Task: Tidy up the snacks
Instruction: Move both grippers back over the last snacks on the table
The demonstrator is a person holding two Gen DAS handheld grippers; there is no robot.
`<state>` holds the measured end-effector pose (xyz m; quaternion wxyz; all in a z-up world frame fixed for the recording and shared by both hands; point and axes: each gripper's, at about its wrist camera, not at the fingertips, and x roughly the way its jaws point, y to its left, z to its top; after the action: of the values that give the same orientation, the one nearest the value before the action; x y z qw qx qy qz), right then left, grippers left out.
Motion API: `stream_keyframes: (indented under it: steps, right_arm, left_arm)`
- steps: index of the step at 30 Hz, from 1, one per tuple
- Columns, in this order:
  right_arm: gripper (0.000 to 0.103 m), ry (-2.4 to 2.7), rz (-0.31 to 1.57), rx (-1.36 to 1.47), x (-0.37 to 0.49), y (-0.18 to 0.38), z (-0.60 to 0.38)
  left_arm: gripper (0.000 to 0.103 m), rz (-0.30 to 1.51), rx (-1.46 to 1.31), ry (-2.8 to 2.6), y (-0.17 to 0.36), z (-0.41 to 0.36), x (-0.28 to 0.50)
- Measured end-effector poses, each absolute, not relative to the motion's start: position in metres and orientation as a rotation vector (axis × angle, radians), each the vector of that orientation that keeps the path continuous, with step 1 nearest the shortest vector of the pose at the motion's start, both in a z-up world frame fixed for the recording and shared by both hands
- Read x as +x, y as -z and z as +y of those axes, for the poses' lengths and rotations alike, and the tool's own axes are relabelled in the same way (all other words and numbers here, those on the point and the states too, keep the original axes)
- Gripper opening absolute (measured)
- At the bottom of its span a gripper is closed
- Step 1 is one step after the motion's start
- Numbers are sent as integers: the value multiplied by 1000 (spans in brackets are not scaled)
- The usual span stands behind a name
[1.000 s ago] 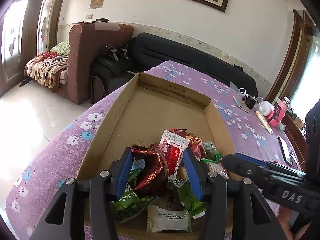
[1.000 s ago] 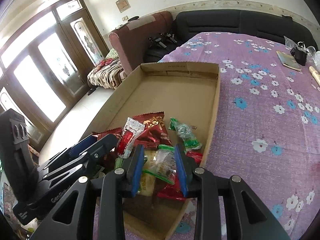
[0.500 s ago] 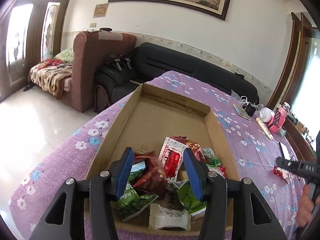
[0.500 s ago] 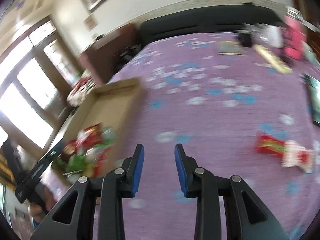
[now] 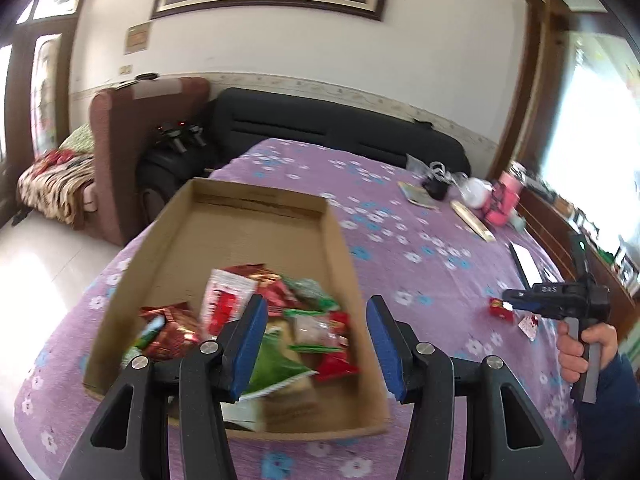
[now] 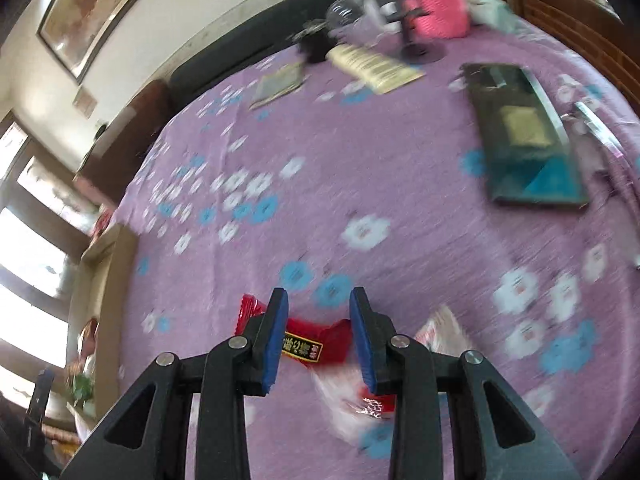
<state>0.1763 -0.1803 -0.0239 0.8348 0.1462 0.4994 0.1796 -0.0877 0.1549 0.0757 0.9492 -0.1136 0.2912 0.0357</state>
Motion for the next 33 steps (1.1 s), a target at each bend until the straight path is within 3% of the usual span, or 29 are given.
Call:
stream_keyframes:
  steps: [4,8,10,12,21,33]
  right_arm:
    - [31,-648,1167,357,142,21,-143]
    - [31,-600,1054,341,130,-2,-154]
    - [31,-494,1016,358,136,-3,-175]
    - [31,-460,1006,437,140,1,-194]
    - [36,-359,883,565,140,-6,-245]
    - [41,-174,996,607,141,15,-270]
  left_arm:
    - [55,608,-187,-28,-79,134,-86]
    - [55,634,-163,31,-81,113,-82]
    - [61,668,-159,76,-80,102,-78]
    - [75,722,-174,130,-78,88,-73]
    - [75,1100,-443,185,-26,34,-24]
    - [74,1071,-208,5,-18,1,35]
